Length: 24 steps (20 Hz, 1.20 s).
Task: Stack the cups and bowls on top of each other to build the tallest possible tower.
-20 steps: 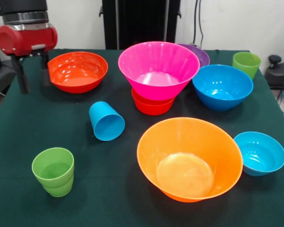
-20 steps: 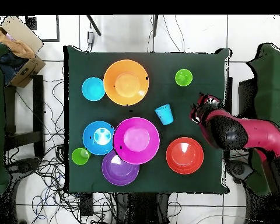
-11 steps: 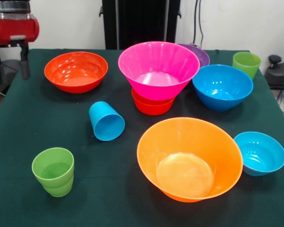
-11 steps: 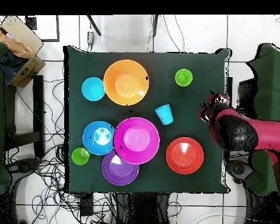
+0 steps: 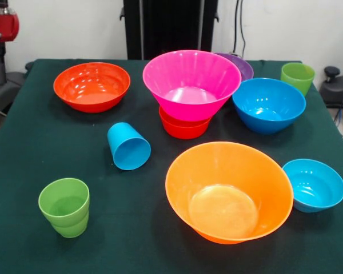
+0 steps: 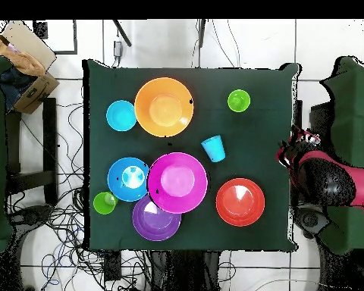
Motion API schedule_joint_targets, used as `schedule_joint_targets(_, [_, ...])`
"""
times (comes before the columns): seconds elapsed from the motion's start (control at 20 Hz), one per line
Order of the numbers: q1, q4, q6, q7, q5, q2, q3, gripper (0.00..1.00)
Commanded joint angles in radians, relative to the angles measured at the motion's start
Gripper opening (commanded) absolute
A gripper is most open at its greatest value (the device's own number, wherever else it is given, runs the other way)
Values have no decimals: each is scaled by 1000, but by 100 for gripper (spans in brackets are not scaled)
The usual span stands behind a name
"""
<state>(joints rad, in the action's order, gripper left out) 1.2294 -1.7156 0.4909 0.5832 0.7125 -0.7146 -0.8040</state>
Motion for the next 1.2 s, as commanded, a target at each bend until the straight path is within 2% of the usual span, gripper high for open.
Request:
schedule_joint_targets(0.05, [-4, -4, 161, -129, 61, 39, 55, 100])
schedule_joint_targets(0.3, [-3, -26, 184, -114, 70, 77, 87, 100])
schedule_joint_targets(0.7, [-6, -125, 164, -51, 82, 69, 126, 100])
schedule_joint_targets(1.2, [2, -167, 107, -31, 98, 77, 144, 100])
